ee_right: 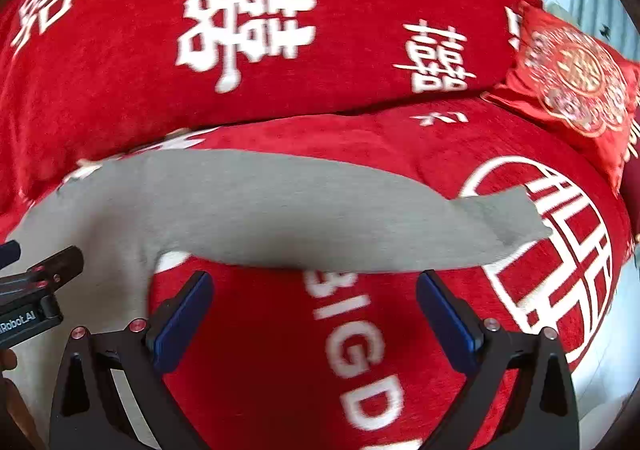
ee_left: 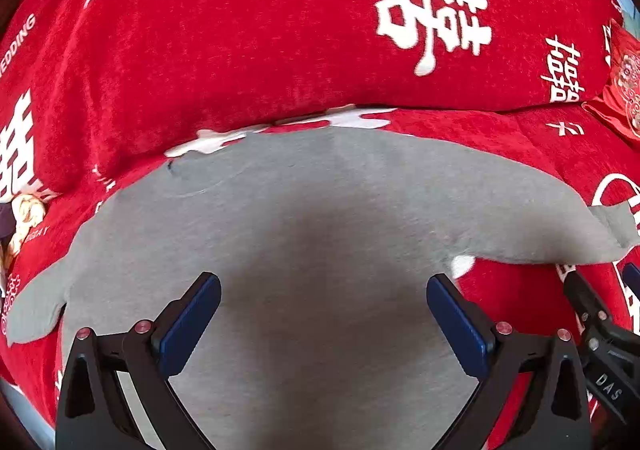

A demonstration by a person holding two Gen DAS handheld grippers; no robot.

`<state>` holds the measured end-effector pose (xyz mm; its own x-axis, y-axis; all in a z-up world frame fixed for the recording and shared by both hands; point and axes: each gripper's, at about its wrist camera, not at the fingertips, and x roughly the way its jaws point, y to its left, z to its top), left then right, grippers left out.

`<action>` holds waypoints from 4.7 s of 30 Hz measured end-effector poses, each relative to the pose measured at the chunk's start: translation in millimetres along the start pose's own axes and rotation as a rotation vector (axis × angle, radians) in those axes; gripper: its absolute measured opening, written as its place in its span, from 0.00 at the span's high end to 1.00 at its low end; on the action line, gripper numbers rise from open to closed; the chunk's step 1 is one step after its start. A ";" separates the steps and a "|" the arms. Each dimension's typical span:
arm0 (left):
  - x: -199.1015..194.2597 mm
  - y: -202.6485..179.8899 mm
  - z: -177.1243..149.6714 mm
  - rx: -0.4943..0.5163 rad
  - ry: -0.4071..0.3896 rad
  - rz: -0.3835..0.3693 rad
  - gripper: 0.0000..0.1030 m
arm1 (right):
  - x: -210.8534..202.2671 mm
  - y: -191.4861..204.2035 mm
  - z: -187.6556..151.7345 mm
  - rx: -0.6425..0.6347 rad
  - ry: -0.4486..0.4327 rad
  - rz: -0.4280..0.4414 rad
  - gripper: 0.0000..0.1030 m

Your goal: Fold small clothes

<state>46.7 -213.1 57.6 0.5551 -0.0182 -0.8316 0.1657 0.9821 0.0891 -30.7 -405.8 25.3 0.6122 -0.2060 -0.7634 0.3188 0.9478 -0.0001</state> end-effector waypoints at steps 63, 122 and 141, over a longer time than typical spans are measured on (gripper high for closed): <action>38.8 -9.6 37.1 -0.054 0.073 -0.090 0.00 | 5.4 -114.4 69.4 0.247 -0.145 0.066 0.96; 28.5 295.2 -80.9 -0.421 0.083 -0.010 0.00 | -11.9 362.3 1.4 -0.395 -0.034 0.265 0.96; 5.5 398.5 -131.6 -0.686 0.056 0.067 0.00 | -17.9 426.2 -49.9 -0.675 0.030 0.328 0.38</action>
<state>8.5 202.9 16.4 0.4998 0.0380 -0.8653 -0.4309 0.8775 -0.2104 58.1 14.1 6.7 0.5765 0.1105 -0.8096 -0.3953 0.9049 -0.1580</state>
